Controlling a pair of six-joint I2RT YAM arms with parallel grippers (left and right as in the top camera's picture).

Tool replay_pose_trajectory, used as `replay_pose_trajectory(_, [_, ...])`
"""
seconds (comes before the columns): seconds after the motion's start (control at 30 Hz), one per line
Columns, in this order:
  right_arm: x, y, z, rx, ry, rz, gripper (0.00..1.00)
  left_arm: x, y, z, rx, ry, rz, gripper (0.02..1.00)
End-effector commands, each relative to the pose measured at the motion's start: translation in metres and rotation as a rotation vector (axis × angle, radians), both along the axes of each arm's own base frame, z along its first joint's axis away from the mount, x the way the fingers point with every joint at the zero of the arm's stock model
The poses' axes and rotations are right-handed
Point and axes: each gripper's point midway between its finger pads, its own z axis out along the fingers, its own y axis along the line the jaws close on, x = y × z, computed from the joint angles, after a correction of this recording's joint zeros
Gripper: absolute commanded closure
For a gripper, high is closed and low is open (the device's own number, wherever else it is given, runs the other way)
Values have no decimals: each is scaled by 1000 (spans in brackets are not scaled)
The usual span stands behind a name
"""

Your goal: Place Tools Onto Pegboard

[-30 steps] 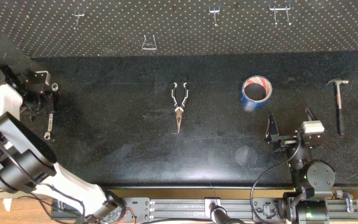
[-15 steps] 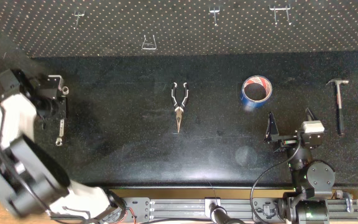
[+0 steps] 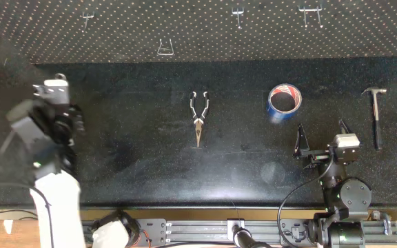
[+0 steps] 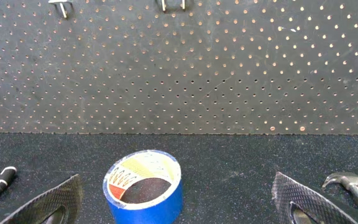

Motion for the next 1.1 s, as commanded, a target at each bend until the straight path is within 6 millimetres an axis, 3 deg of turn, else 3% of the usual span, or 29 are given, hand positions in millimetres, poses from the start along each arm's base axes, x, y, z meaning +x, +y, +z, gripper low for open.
replay_pose_trajectory(0.03, [0, -1, -1, -14, -1, -5, 1, 15, -38, 9, -1, -93, -83, 989])
replay_pose_trajectory(0.2, [0, -1, -1, -14, -2, -5, 1, 50, -65, 42, -10, -225, -161, 989])
replay_pose_trajectory(0.3, [0, -1, -1, -14, -1, -5, 1, 61, -64, 63, -16, -285, -156, 989])
replay_pose_trajectory(0.47, [0, -1, -1, -14, -1, -5, 1, 73, -62, 76, -26, -306, -148, 989])
replay_pose_trajectory(1.1, [0, -1, -1, -14, -1, -5, 1, 92, -57, 72, -91, -334, -114, 991])
